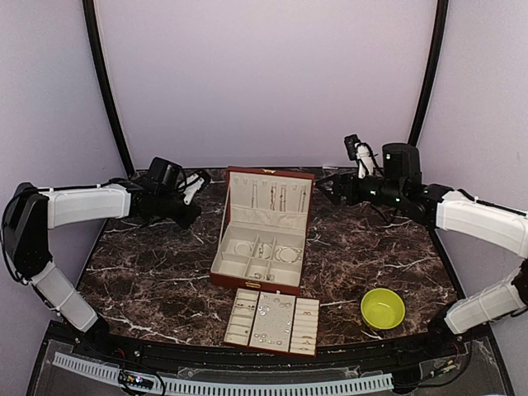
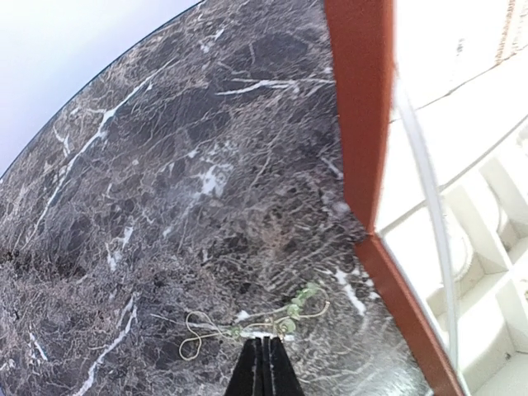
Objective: Organize the mixed jewelry
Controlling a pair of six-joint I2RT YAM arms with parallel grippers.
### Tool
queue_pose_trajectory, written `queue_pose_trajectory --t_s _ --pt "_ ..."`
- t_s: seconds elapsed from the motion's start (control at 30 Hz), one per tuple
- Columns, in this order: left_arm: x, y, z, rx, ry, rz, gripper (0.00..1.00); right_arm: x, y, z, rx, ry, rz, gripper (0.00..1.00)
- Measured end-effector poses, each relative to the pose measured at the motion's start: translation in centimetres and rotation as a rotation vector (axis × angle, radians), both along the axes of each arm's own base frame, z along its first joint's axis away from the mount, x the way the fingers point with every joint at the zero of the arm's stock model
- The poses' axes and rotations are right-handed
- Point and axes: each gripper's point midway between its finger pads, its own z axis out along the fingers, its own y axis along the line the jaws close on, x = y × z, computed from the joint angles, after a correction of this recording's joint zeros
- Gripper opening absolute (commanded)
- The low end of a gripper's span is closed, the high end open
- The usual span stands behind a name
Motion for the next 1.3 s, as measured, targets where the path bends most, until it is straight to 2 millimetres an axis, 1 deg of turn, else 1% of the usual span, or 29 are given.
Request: queue_pose_trajectory --t_s 0.07,0.27,0.33,0.4,0.47,0.57,0.7,0.77,0.8,0.87,0.9,0.93,1.03,1.1,1.17,1.3 --pt "-0.5 -0.2 0.8 -0.017 -0.004 -0.016 0.0 -0.9 1.3 0.5 -0.001 -0.016 0.045 0.91" --pt "-2.2 -1.5 5.2 -0.111 -0.062 -0.089 0.0 -4.1 5.6 3.2 0.025 -0.089 0.186 0.91" --pt "-2.8 -1.8 6.4 -0.142 -0.076 -0.114 0.0 -5.3 7.5 4.2 0.045 -0.115 0.24 0.91" --pt "-3.3 -2.1 7.4 -0.168 -0.085 -0.138 0.0 -6.3 9.8 4.5 0.06 -0.128 0.296 0.91" --pt "-3.9 -2.5 8.2 -0.197 -0.088 -0.167 0.0 -7.1 12.0 4.2 0.064 -0.124 0.347 0.9" --pt "-4.8 -3.1 8.9 -0.234 -0.08 -0.211 0.0 -8.0 15.8 2.8 0.062 -0.105 0.424 0.89" --pt "-5.9 -3.7 9.7 -0.274 -0.075 -0.259 0.0 -8.3 20.1 0.5 0.034 -0.072 0.489 0.86" --pt "-6.2 -3.6 9.7 -0.285 -0.073 -0.257 0.03 -8.0 21.9 -0.3 0.025 -0.066 0.504 0.84" --pt "-6.3 -3.5 9.5 -0.288 -0.071 -0.249 0.07 -7.9 22.6 -0.6 0.019 -0.064 0.506 0.84" --pt "-6.3 -3.2 8.6 -0.291 -0.049 -0.213 0.1 -7.4 23.4 -1.3 0.004 -0.058 0.495 0.84" --pt "-6.2 -3.0 7.9 -0.291 -0.029 -0.185 0.11 -7.2 23.5 -1.5 -0.003 -0.057 0.487 0.84" --pt "-6.1 -2.7 7.1 -0.287 -0.008 -0.156 0.15 -7.0 23.5 -1.8 -0.009 -0.056 0.476 0.84" --pt "-5.6 -1.9 5.0 -0.291 0.053 -0.053 0.2 -6.2 23.1 -2.1 -0.03 -0.058 0.427 0.84" --pt "-5.1 -0.9 3.1 -0.299 0.105 0.031 0.2 -5.6 22.8 -2.0 -0.039 -0.066 0.391 0.84" --pt "-4.6 0.3 1.1 -0.306 0.164 0.118 0.22 -5.2 22.3 -2.0 -0.049 -0.072 0.358 0.84" --pt "-3.2 1.7 -1.8 -0.33 0.247 0.254 0.25 -4.7 20.8 -1.9 -0.056 -0.072 0.305 0.84"
